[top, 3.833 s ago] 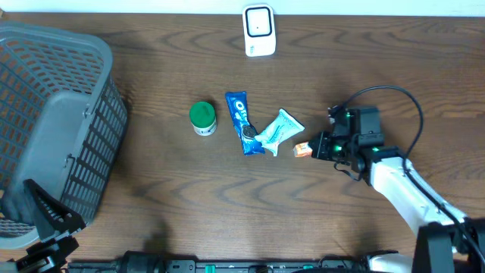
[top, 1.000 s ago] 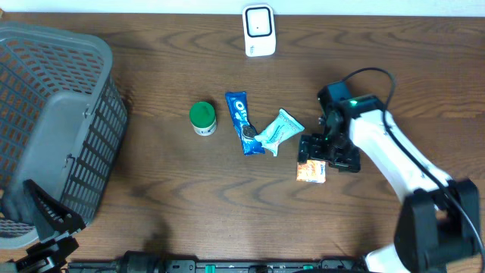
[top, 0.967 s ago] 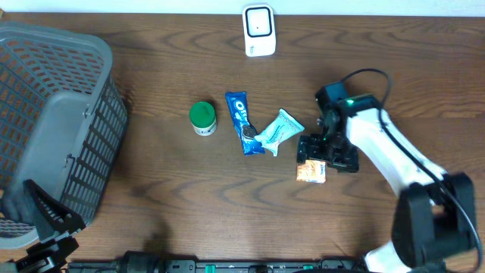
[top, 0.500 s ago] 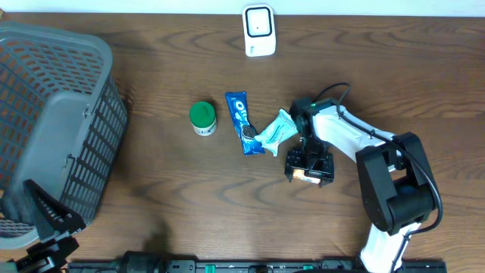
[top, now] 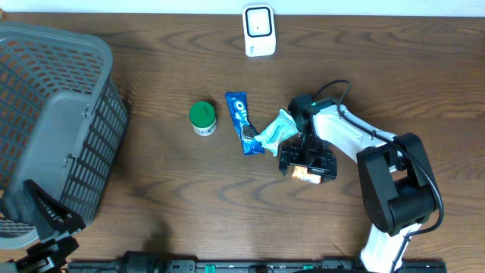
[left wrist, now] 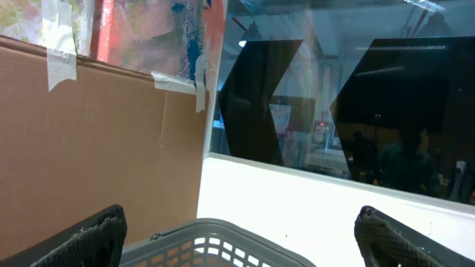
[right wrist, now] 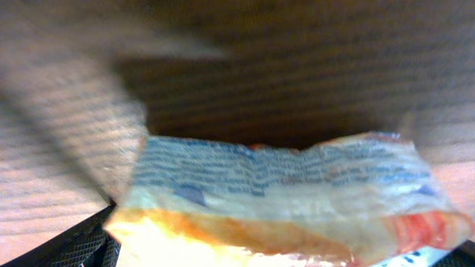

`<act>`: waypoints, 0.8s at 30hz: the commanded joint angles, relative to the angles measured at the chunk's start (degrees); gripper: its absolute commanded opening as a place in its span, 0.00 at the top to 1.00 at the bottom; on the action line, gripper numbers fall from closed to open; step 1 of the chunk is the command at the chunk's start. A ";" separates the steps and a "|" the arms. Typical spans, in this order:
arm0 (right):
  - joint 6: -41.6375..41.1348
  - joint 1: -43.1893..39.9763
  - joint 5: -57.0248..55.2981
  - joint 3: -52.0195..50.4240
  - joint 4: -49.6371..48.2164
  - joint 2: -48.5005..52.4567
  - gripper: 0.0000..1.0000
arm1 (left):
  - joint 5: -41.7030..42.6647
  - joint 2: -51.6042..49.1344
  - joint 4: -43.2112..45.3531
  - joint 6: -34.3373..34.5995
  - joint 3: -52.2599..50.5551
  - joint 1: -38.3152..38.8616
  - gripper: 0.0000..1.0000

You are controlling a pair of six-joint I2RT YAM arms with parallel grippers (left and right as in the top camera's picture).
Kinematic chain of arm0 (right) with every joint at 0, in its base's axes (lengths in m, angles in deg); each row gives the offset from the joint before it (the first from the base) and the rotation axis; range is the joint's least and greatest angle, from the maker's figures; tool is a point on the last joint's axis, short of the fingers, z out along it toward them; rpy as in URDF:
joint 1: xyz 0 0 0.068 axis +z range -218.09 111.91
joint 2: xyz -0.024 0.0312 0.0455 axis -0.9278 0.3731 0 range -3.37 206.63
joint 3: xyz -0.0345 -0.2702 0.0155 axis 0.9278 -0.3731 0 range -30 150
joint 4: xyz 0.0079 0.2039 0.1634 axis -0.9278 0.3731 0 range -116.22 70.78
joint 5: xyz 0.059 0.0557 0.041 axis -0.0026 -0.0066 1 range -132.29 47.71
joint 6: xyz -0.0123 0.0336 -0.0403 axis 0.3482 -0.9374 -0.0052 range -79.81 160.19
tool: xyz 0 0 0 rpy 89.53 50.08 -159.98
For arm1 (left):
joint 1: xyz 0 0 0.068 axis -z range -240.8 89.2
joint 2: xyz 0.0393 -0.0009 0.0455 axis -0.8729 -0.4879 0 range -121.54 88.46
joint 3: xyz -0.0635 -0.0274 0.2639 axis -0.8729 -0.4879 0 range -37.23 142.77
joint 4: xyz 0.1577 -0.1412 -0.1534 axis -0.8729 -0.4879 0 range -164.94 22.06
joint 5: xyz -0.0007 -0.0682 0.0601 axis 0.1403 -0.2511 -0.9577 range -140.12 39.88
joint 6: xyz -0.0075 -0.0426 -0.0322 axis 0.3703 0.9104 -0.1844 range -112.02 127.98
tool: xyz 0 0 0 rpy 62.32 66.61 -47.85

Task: Scan the item barcode
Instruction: 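Grasp the orange box with the right gripper and lift it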

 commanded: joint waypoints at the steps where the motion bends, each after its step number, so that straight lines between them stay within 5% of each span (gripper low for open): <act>1: -2.21 -0.50 -11.02 -1.18 -3.69 3.28 0.01 | 0.74 0.63 0.48 0.11 -0.44 -0.13 0.02; 6: -0.68 -0.72 -11.26 -1.20 -3.63 3.30 0.16 | 0.74 0.63 0.48 0.11 -0.44 -0.13 0.02; 11: -0.66 -0.70 -11.37 -1.20 -3.63 3.34 0.52 | 0.74 0.63 0.50 0.11 -0.44 -0.13 0.02; 24: 6.78 -1.03 -3.65 6.75 8.76 3.32 0.58 | 0.74 0.63 2.91 0.13 -0.44 -0.13 0.02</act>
